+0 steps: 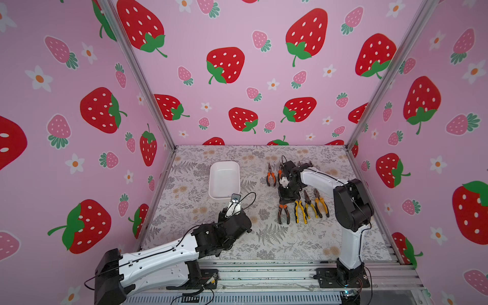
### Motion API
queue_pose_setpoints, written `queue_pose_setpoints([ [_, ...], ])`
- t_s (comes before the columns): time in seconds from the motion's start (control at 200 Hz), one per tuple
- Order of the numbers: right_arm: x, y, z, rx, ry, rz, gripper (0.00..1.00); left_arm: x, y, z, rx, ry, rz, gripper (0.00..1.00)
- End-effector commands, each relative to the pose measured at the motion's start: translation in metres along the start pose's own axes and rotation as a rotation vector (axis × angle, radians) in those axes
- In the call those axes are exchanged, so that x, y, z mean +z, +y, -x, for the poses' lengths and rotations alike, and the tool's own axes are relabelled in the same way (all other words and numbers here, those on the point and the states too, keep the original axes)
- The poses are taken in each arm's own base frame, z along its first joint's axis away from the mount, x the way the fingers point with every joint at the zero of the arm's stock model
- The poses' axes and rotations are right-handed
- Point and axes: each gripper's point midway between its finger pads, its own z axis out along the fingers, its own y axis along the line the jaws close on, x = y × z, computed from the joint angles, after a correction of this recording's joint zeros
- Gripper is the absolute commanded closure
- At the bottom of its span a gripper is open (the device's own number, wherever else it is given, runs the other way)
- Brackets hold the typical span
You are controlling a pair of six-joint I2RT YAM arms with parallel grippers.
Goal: Take the pliers out of the storage box
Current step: Place the pliers at the center of the board.
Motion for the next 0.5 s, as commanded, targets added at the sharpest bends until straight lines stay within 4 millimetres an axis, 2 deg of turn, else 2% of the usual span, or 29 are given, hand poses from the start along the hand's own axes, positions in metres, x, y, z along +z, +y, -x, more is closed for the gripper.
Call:
queue_pose_setpoints([
  [0.0,0.0077,-0.0197,0.0151,-0.023,-0.031,-0.082,0.88,0.0007,0.0004,0.0,-0.009,0.004,0.001,0.53],
  [0.085,0.0088,-0.0217,0.0157,-0.023,-0.024,-0.086,0.86,0.0009,-0.0001,0.0002,-0.009,0.005,0.001,0.53],
  [0.33,0.0138,-0.0226,0.0155,-0.027,-0.004,-0.089,0.73,0.0015,0.0008,-0.0014,-0.009,0.007,0.003,0.53],
  [0.495,0.0151,-0.022,0.0161,-0.028,0.002,-0.088,0.69,0.0019,0.0001,-0.0031,-0.012,0.011,0.0,0.53],
])
